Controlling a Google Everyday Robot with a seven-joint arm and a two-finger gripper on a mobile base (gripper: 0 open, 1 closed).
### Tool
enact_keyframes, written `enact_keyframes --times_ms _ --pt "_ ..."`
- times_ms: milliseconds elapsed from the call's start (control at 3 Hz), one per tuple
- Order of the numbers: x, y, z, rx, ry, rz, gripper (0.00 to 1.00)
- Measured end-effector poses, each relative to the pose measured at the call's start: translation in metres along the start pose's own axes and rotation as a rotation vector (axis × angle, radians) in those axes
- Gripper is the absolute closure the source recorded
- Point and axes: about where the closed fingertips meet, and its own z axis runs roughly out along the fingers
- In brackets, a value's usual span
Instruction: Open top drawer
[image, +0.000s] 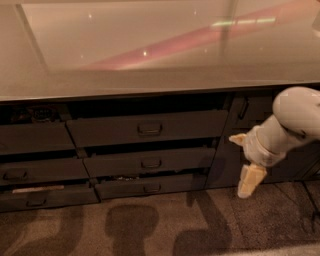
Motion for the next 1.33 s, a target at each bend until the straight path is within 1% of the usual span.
enact_keyframes --times_ms 333,667,1000,1333 --pt "0.006 -0.024 0.012 -0.042 0.025 0.049 0.00" --pt "-0.009 -0.057 0.051 -0.123 0.091 0.042 0.00" --pt "-0.042 -0.088 0.089 -0.191 0.137 -0.013 0.00" --pt "-0.039 -0.071 0.091 -0.170 0.137 -0.020 0.00"
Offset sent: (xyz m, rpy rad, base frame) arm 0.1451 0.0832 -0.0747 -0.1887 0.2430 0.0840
